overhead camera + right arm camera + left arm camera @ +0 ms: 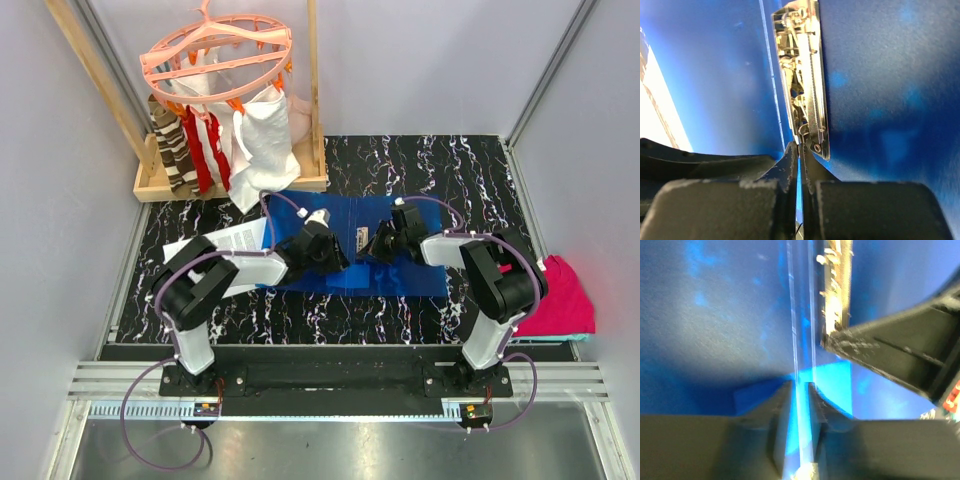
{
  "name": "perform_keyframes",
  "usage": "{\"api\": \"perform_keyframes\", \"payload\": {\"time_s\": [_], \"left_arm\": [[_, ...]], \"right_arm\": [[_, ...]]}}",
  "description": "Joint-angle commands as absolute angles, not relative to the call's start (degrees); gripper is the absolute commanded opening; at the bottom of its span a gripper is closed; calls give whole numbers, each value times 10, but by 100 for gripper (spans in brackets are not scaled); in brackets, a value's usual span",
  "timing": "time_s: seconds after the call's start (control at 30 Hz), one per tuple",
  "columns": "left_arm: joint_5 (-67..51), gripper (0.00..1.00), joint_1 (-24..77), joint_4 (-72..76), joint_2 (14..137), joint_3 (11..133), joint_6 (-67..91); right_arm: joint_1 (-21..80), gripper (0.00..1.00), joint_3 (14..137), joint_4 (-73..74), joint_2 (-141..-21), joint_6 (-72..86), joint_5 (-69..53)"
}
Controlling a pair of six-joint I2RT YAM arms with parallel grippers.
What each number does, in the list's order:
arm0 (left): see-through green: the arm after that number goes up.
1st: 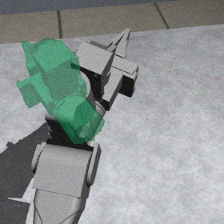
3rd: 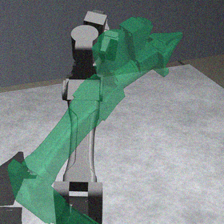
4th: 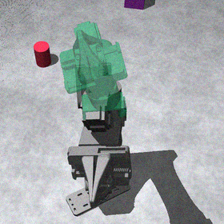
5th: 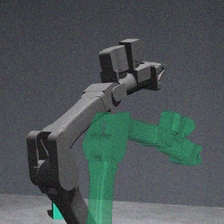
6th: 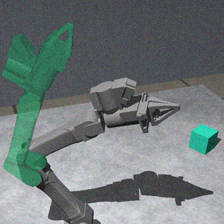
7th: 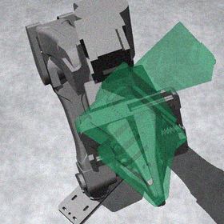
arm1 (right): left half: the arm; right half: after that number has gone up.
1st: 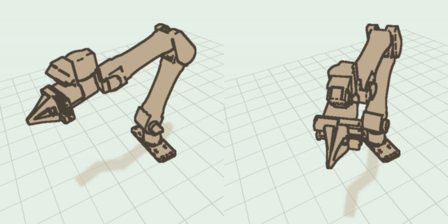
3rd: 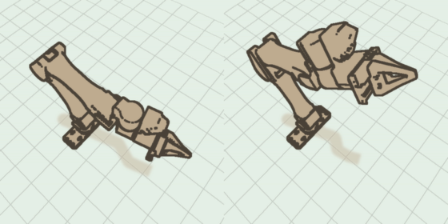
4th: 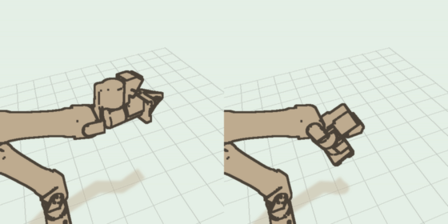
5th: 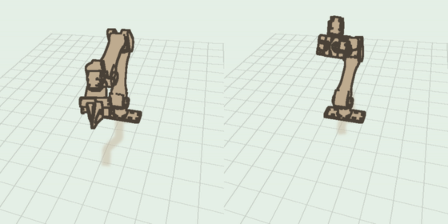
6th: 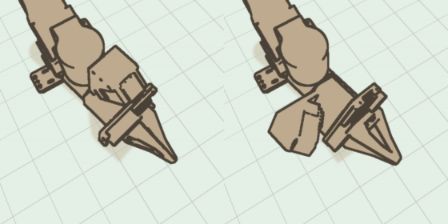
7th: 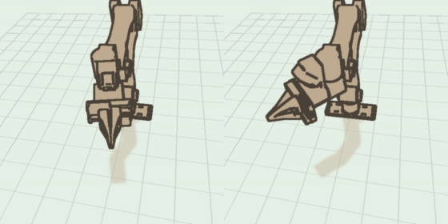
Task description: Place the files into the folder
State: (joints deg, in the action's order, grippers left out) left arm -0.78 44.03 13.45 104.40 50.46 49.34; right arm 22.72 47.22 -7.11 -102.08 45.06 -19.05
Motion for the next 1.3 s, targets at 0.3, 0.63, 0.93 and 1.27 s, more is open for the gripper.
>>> {"api": "perform_keyframes", "payload": {"time_s": [0.3, 0.63, 0.93, 1.27], "left_arm": [[-54, 80, 399, -2, 850, 471, 341], [-113, 49, 415, 122, 1004, 511, 410], [-76, 35, 420, 134, 1037, 497, 414], [-76, 31, 426, 133, 1052, 500, 410]], "right_arm": [[207, 1, 443, -128, -1054, 431, -294], [148, 29, 421, -173, -1039, 455, -379], [138, 26, 419, -258, -1084, 469, -432], [138, 34, 396, -345, -1090, 498, -452]]}}
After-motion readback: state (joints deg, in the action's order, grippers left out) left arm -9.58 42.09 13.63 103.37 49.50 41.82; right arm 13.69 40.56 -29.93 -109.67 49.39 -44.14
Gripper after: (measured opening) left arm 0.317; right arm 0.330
